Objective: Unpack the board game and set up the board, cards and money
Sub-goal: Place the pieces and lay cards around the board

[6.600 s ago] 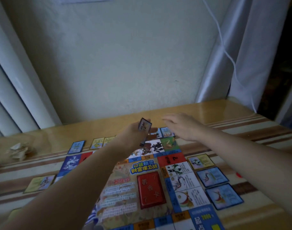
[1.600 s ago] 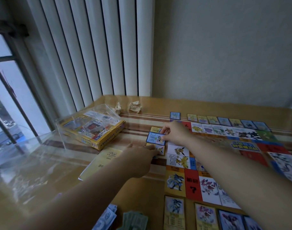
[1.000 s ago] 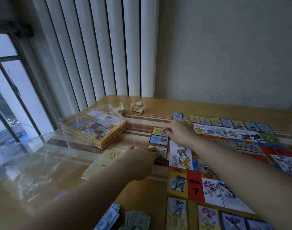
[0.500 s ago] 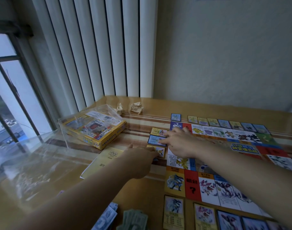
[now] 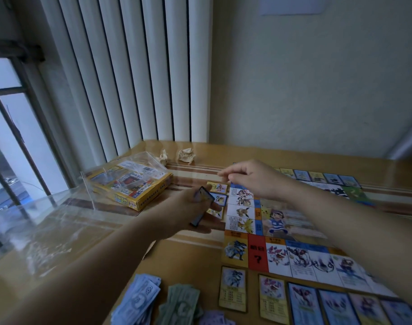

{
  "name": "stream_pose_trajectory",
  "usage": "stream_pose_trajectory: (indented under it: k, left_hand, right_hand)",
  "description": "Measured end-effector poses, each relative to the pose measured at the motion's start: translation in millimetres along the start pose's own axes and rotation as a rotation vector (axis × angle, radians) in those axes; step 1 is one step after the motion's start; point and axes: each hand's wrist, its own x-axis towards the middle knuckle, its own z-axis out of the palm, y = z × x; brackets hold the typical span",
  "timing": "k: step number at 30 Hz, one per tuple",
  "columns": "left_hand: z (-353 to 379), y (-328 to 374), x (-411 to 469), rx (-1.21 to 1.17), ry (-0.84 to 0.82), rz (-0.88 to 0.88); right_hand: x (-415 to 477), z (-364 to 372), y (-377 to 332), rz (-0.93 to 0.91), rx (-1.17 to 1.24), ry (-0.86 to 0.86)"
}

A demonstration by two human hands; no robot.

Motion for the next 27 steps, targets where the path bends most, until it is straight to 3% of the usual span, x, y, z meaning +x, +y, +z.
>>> stream_pose_trajectory:
  k: [4, 10, 13, 15, 19, 23, 25, 27]
  left_hand:
    - [12, 1, -17, -0.376, -0.171, -0.013]
    - [33, 12, -26, -0.631, -0.372, -0.08]
    - [37, 15, -28, -0.622, -0.419, -0.071]
    - [40, 19, -31, -0.527, -0.306, -0.063]
    - [29, 15, -27, -0.224, 0.081, 0.095]
    - [12, -2, -17, 0.127, 0.379, 0.134]
    - [5, -14, -10, 0.426, 0.453, 0.083]
    - [1, -24, -5, 0.538, 0.446, 0.005]
  right_hand:
    - [-32, -11, -19, -0.009, 0.133, -0.046]
    - [-57, -18, -31, -0.005, 0.203, -0.079]
    - [-62, -18, -35, -0.013, 0.199, -0.068]
    - [-63, -18, -35, -0.012, 0.187, -0.044]
    - [-59, -13, -31, 0.045, 0.229, 0.107]
    - [-48, 16, -21, 0.117, 0.197, 0.064]
    - [-42, 31, -13, 0.143, 0.14, 0.043]
    - [-39, 36, -4, 0.161, 0.064, 0.057]
